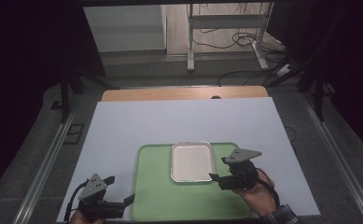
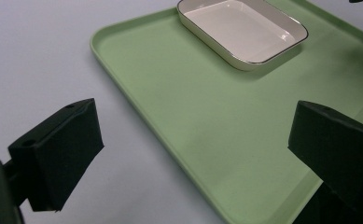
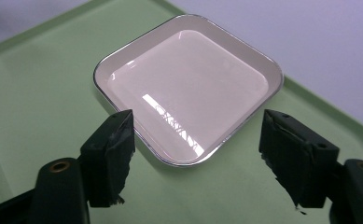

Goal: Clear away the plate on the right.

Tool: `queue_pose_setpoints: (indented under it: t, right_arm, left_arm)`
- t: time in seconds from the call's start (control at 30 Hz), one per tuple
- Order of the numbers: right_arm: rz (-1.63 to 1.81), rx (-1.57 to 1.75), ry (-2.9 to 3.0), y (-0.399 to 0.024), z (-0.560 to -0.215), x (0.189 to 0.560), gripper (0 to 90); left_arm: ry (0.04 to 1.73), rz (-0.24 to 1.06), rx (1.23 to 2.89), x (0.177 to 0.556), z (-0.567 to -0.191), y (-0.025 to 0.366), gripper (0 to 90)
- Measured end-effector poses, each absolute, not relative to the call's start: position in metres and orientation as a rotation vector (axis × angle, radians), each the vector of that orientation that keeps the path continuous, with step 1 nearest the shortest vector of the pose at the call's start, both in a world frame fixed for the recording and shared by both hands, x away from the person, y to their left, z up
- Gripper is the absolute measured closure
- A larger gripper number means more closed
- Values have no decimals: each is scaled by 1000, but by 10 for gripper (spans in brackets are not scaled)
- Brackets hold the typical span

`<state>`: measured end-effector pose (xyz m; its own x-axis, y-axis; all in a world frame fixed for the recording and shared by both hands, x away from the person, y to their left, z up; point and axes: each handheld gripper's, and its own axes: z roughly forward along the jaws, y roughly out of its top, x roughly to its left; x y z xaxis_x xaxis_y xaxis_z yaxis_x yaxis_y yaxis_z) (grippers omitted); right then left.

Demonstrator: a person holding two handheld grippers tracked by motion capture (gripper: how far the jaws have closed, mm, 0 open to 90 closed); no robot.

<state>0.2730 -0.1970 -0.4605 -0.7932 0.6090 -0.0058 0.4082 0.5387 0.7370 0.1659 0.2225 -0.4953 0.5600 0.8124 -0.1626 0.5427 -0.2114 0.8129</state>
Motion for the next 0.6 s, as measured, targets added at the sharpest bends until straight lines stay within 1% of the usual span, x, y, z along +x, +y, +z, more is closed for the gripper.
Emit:
queue_pose_setpoints:
  t: [0.13,0.43,0.6]
  right_arm:
    - [1109,855,2501,-202,-460,273,228]
    - [1110,849,2467,-213,-461,270,102]
    - [1102,851,2441,-222,-460,269,59]
  left_arm:
    - [1100,376,1892,166,-495,223,28]
    - [1101,376,1891,166,-495,223,28]
    - [1101,376,1893,166,-495,223,28]
